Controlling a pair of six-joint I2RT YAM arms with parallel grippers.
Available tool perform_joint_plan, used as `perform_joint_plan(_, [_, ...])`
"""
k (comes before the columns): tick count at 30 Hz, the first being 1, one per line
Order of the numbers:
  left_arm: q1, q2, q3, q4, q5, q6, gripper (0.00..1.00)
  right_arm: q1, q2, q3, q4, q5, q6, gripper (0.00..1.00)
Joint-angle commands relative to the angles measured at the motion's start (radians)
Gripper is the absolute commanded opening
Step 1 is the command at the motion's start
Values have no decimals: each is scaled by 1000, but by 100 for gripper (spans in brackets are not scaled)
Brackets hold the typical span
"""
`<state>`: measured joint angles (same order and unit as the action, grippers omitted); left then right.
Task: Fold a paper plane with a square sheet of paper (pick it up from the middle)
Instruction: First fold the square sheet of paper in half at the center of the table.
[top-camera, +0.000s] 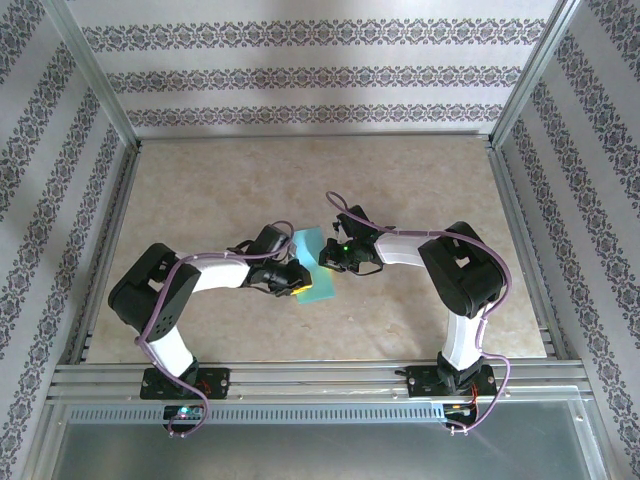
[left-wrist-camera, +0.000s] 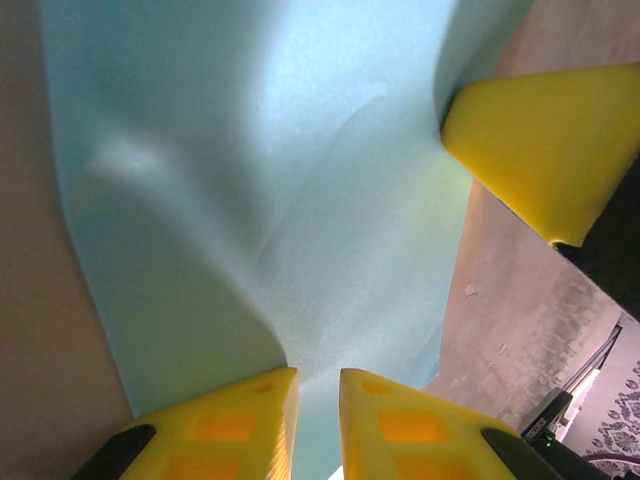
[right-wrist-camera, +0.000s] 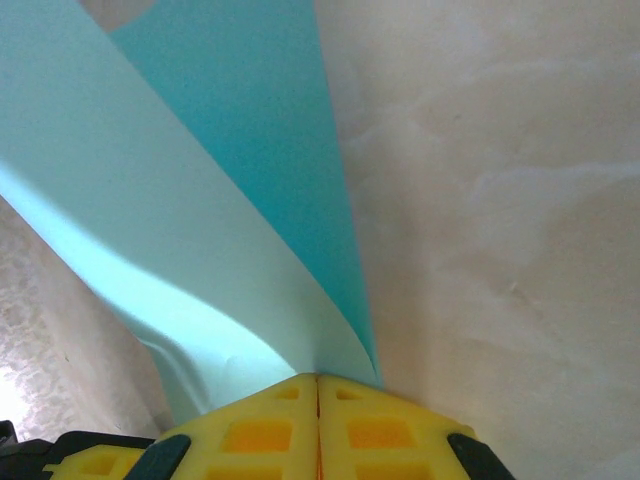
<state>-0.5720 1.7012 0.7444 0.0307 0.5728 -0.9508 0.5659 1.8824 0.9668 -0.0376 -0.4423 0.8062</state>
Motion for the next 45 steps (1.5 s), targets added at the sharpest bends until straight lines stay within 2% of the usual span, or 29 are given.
perform_joint_plan(1, [-9,-6,-74,-57,9,4,20,5,110,-56,-180,168,-7,8])
perform_joint_plan(3, [-9,0,-79,-138,33,51,19,5,112,-54,-179,168,-10,8])
perform_joint_plan(7, [-11,-52,-89,-310,4,151,19,3,115,-57,-179,169,-13,8])
perform_joint_plan(14, [-14,-159,-24,-467,-50,245,19,3,124,-60,-177,174,-10,8])
perform_joint_plan(17, [-14,-187,35,-438,-69,216,19,3,125,-61,-177,174,-10,8])
perform_joint_plan(20, [-14,-181,44,-284,-73,128,19,3,128,-63,-174,174,-9,8])
perform_joint_plan(23, [-19,-128,31,-136,-61,42,19,2,130,-63,-173,173,-7,8])
perform_joint_plan(26, [-37,-68,15,-69,-50,4,18,3,130,-66,-172,174,-7,8])
perform_joint_plan(32, [-62,-70,-46,-120,-56,35,17,3,129,-71,-170,174,-6,8])
perform_joint_plan(37, [-62,-154,-113,-329,-78,166,18,0,125,-76,-172,174,-12,8])
perform_joint_plan(40, [-60,-194,-76,-403,-104,212,17,0,128,-77,-171,176,-13,8])
perform_joint_plan(45, [-35,-225,77,-358,-149,219,18,0,140,-74,-173,182,-12,8])
